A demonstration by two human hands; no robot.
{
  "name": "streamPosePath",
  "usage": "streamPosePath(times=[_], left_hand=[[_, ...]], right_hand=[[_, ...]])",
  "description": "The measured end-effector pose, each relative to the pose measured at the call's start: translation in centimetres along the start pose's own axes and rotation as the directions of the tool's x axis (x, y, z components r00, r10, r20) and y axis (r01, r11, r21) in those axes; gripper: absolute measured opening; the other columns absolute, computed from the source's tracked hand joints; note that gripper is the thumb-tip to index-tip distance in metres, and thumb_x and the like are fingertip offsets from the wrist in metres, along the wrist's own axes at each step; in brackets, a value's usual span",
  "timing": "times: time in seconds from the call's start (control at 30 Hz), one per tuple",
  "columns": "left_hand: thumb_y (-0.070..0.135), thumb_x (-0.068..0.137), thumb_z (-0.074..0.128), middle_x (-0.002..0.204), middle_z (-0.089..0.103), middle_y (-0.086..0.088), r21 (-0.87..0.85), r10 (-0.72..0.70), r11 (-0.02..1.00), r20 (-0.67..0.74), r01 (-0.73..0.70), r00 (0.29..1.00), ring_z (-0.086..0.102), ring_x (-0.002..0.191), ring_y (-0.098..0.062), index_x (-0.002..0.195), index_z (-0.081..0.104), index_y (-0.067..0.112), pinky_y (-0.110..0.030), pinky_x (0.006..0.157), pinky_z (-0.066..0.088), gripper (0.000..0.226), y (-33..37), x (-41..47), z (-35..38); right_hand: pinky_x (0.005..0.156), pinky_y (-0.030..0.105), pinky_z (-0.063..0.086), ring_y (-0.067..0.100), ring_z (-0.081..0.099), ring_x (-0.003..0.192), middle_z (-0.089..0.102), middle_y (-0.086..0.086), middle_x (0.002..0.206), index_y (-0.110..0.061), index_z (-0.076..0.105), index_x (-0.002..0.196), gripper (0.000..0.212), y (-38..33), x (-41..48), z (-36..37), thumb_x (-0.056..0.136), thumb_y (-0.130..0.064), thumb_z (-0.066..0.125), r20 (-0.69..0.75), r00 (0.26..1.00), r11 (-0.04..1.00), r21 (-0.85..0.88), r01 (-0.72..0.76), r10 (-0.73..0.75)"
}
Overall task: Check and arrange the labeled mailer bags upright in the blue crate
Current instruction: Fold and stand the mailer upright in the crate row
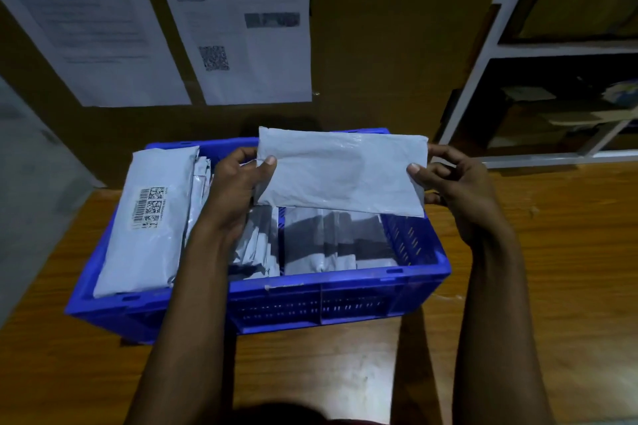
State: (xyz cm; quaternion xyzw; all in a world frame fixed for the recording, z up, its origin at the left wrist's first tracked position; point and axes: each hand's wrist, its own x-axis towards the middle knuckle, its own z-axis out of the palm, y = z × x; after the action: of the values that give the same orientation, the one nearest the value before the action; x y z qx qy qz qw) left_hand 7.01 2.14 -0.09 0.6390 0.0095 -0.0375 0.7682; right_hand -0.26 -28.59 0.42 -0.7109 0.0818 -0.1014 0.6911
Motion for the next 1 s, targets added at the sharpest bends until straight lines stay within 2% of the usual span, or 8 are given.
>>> streamPosePath(times=[0.13, 0.33, 0.47, 0.57, 0.67, 0.77, 0.9, 1.0], left_hand=[[0.011, 0.095, 0.068, 0.108, 0.078, -0.008, -0.016, 0.025, 1.000, -0.010, -0.025, 1.000, 0.075, 0.100, -0.024, 0.114, 0.066, 0.012, -0.031, 0.077, 0.060, 0.020, 0.2, 0.1, 0.2], [0.005, 0.098, 0.061, 0.114, 0.074, -0.002, 0.005, 0.076, 0.997, 0.020, -0.076, 0.997, 0.073, 0.094, -0.023, 0.129, 0.058, 0.033, -0.036, 0.070, 0.061, 0.043, 0.6, -0.3, -0.1], [0.001, 0.104, 0.045, 0.119, 0.074, -0.004, 0.047, 0.036, 0.998, 0.116, -0.041, 0.993, 0.072, 0.105, -0.031, 0.121, 0.070, 0.017, -0.036, 0.071, 0.063, 0.034, 1.0, -1.2, -0.4], [-0.007, 0.095, 0.055, 0.119, 0.075, -0.003, 0.029, 0.040, 0.999, 0.165, -0.045, 0.986, 0.073, 0.107, -0.026, 0.121, 0.070, 0.010, -0.033, 0.070, 0.064, 0.034, 1.1, -1.6, -0.6], [0.005, 0.081, 0.069, 0.124, 0.073, -0.004, 0.062, 0.092, 0.992, 0.206, -0.107, 0.974, 0.072, 0.110, -0.025, 0.126, 0.068, 0.010, -0.034, 0.081, 0.063, 0.045, 1.2, -1.7, -1.0], [0.007, 0.081, 0.068, 0.124, 0.073, -0.002, 0.098, 0.154, 0.979, 0.218, -0.179, 0.964, 0.070, 0.114, -0.023, 0.125, 0.067, 0.009, -0.036, 0.085, 0.062, 0.044, 1.4, -1.5, -1.2], [-0.012, 0.093, 0.056, 0.109, 0.077, 0.001, 0.114, 0.226, 0.961, 0.212, -0.253, 0.951, 0.073, 0.093, -0.021, 0.123, 0.067, 0.003, -0.036, 0.076, 0.063, 0.035, 1.6, -1.1, -1.2], [0.006, 0.088, 0.065, 0.090, 0.077, 0.001, 0.137, 0.272, 0.944, 0.185, -0.299, 0.944, 0.066, 0.073, -0.018, 0.115, 0.073, 0.009, -0.030, 0.068, 0.060, 0.028, 1.9, -1.2, -0.8]], right_hand=[[0.068, 0.032, 0.060, 0.019, 0.077, 0.092, 0.077, 0.006, 0.088, -0.019, 0.061, 0.131, 0.043, 0.0, -0.5, -0.2, 0.091, -0.014, 0.075, -0.001, 1.000, 1.000, 0.007, -0.001, 0.001], [0.070, 0.038, 0.061, 0.024, 0.077, 0.092, 0.078, 0.011, 0.090, -0.017, 0.056, 0.132, 0.048, 0.5, -0.6, -0.8, 0.090, -0.010, 0.076, -0.090, 0.996, 0.998, 0.070, 0.010, -0.004], [0.067, 0.033, 0.060, 0.025, 0.077, 0.091, 0.078, 0.015, 0.093, -0.016, 0.060, 0.120, 0.034, 0.5, -0.8, -1.2, 0.090, -0.009, 0.076, -0.135, 0.991, 0.994, 0.109, 0.017, -0.002], [0.076, 0.036, 0.060, 0.023, 0.074, 0.102, 0.078, 0.010, 0.105, -0.014, 0.071, 0.114, 0.020, 0.8, -0.8, -1.5, 0.094, -0.013, 0.071, -0.094, 0.996, 0.995, 0.095, 0.003, 0.006], [0.086, 0.043, 0.058, 0.024, 0.070, 0.113, 0.075, 0.002, 0.119, -0.021, 0.075, 0.119, 0.023, 0.9, -0.8, -1.9, 0.102, -0.017, 0.060, -0.063, 0.998, 0.996, 0.085, -0.003, 0.008], [0.084, 0.040, 0.057, 0.020, 0.068, 0.117, 0.072, -0.004, 0.128, -0.023, 0.070, 0.128, 0.032, 0.8, -1.0, -2.3, 0.105, -0.009, 0.053, 0.008, 0.999, 0.996, 0.085, 0.033, -0.034], [0.073, 0.030, 0.062, 0.021, 0.074, 0.090, 0.075, -0.001, 0.122, -0.017, 0.067, 0.131, 0.040, 0.8, -1.3, -2.5, 0.098, 0.004, 0.057, 0.018, 0.996, 0.994, 0.063, 0.085, -0.087], [0.069, 0.029, 0.060, 0.021, 0.072, 0.080, 0.078, 0.007, 0.107, -0.016, 0.072, 0.121, 0.027, 0.7, -1.2, -2.1, 0.098, -0.005, 0.061, -0.051, 0.992, 0.991, 0.062, 0.115, -0.112]])
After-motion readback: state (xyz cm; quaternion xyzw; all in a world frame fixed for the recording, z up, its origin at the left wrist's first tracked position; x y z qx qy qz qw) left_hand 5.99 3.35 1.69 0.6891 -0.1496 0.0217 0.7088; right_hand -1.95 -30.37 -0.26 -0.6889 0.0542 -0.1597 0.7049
